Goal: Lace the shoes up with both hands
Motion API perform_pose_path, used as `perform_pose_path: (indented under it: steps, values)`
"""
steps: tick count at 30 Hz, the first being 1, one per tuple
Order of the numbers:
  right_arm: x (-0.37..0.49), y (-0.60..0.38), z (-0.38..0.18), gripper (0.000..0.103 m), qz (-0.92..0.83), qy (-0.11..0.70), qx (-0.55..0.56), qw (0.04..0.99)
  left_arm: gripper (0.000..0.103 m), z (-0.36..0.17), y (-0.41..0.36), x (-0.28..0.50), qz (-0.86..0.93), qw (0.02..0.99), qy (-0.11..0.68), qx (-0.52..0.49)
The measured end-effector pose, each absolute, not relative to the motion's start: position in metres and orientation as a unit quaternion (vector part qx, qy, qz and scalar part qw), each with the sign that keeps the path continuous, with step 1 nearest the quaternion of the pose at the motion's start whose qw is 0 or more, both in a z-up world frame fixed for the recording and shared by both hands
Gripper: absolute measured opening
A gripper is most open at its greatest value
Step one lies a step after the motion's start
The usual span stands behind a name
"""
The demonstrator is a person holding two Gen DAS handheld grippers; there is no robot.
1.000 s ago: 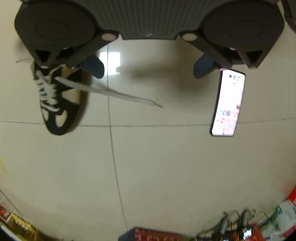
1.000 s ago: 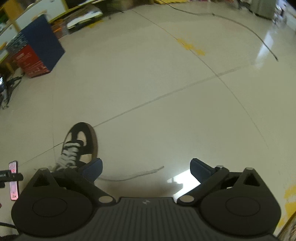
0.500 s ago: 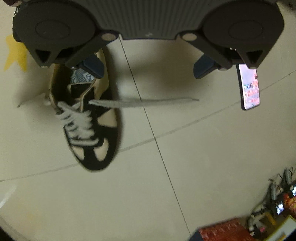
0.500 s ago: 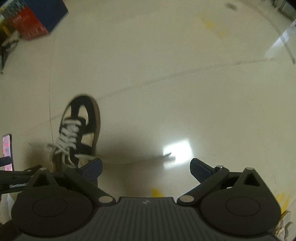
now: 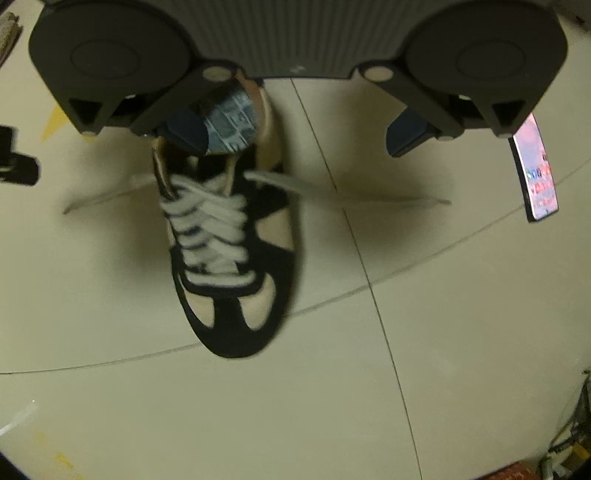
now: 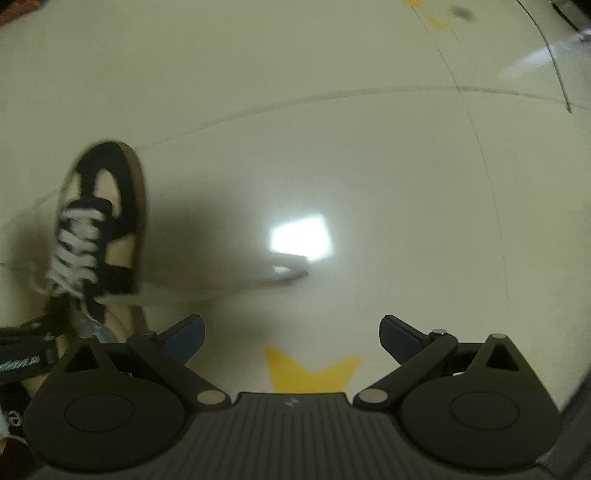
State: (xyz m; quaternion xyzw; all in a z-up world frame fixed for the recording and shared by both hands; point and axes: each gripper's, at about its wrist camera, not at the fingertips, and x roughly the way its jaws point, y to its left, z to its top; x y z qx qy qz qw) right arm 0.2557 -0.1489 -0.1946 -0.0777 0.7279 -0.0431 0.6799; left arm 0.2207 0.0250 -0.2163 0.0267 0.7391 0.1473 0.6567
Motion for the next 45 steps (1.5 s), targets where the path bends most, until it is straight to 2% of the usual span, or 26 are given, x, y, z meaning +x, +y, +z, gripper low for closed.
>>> perform_pose_path:
  steps: [10,15,23,34,45]
  values:
    - [0.238,-0.12,-0.246,0.103,0.011,0.751,-0.106,0.651,0.103,-0.249,0.045,0.215,0.151,0.604,0.78,0.069]
    - [0.237,-0.117,-0.248,0.103,0.013,0.74,-0.152,0.655,0.103,-0.256,0.072,0.208,0.176,0.579,0.796,-0.021]
    - [0.229,-0.076,-0.259,0.103,0.073,0.731,-0.246,0.632,0.103,-0.265,0.082,0.209,0.15,0.558,0.815,-0.043]
    - [0.222,-0.025,-0.266,0.103,0.098,0.717,-0.285,0.628,0.103,-0.252,0.111,0.196,0.147,0.564,0.811,-0.048]
    - [0.213,0.018,-0.281,0.103,0.113,0.715,-0.31,0.616,0.103,-0.253,0.11,0.188,0.141,0.56,0.813,0.077]
